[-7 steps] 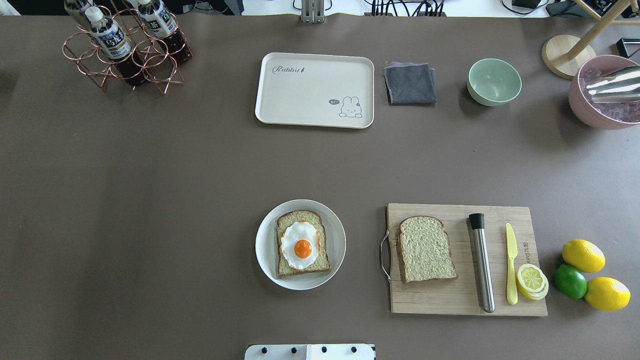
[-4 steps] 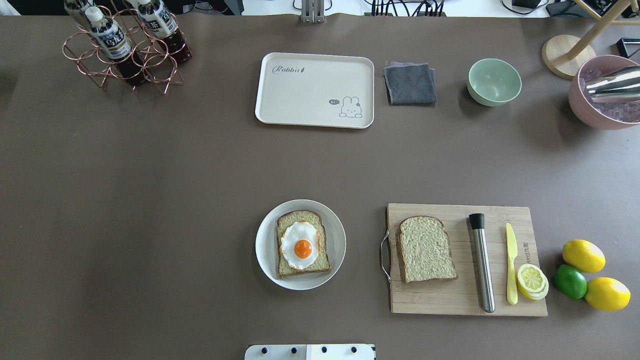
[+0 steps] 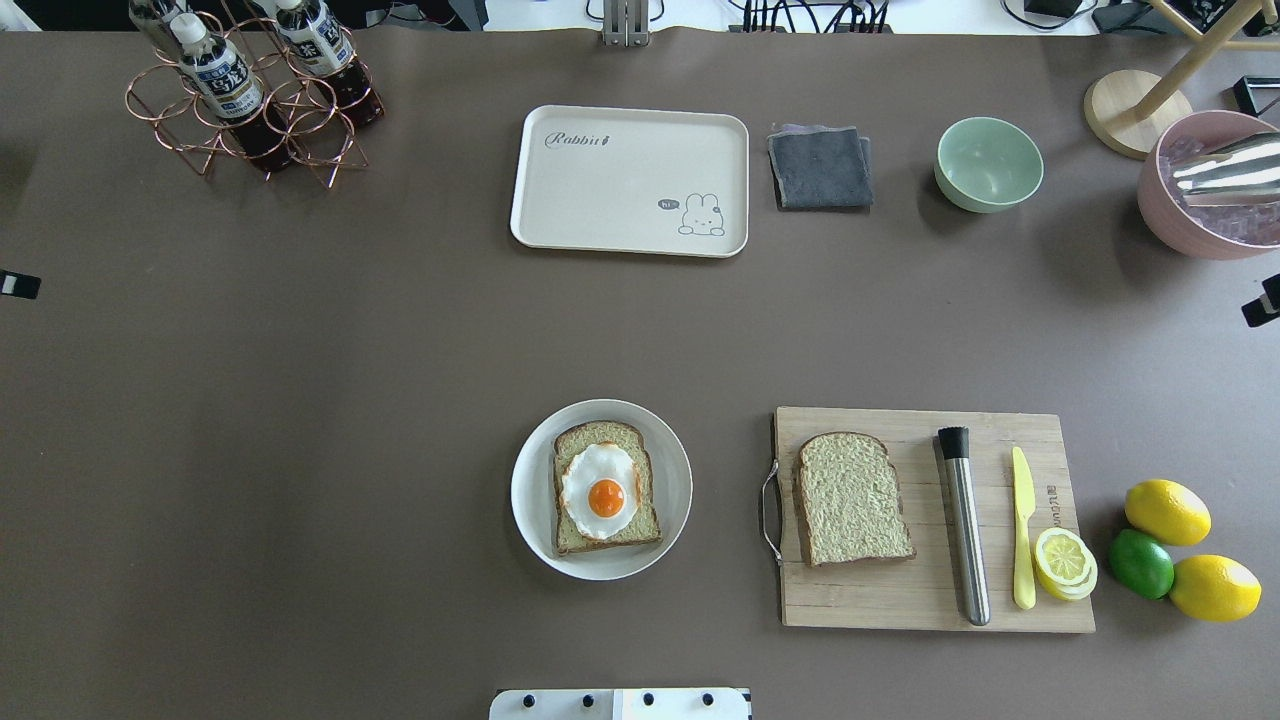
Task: Make sandwich and place on tray
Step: 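Move the right gripper over the board's bread slice while the left arm advances, then lower the right gripper and grasp the bread slice on the board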
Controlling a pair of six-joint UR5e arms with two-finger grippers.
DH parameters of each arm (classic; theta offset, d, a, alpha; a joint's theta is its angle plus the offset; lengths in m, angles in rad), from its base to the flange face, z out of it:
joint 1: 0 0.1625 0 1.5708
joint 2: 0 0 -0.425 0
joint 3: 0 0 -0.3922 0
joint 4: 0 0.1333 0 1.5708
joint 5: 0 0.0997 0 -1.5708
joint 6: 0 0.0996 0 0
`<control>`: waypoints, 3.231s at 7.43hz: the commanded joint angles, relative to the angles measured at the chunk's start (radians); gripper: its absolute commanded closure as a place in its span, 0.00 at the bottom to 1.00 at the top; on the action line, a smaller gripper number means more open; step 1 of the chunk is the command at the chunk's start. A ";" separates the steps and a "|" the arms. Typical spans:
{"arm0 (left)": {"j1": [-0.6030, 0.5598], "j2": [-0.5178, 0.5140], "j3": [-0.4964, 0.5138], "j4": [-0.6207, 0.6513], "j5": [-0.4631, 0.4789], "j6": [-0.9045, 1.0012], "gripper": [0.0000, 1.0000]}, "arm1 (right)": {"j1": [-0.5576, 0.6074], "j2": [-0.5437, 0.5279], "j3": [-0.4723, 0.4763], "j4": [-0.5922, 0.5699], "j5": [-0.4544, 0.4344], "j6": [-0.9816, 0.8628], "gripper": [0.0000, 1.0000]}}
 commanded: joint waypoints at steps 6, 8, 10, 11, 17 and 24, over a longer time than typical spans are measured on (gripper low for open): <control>0.540 -0.107 -0.136 -0.116 0.365 -0.636 0.01 | -0.529 0.159 0.012 0.405 -0.338 0.888 0.00; 0.579 -0.137 -0.138 -0.099 0.392 -0.652 0.01 | -0.638 0.204 0.015 0.411 -0.433 1.023 0.00; 0.604 -0.160 -0.136 -0.090 0.406 -0.664 0.01 | -0.698 0.200 -0.006 0.533 -0.447 1.041 0.00; 0.607 -0.162 -0.136 -0.090 0.406 -0.666 0.01 | -0.724 0.184 -0.015 0.575 -0.461 1.041 0.00; 0.619 -0.173 -0.132 -0.090 0.407 -0.666 0.01 | -0.778 0.087 -0.110 0.810 -0.515 1.082 0.16; 0.619 -0.180 -0.128 -0.090 0.419 -0.664 0.01 | -0.882 0.077 -0.112 0.803 -0.593 1.123 0.20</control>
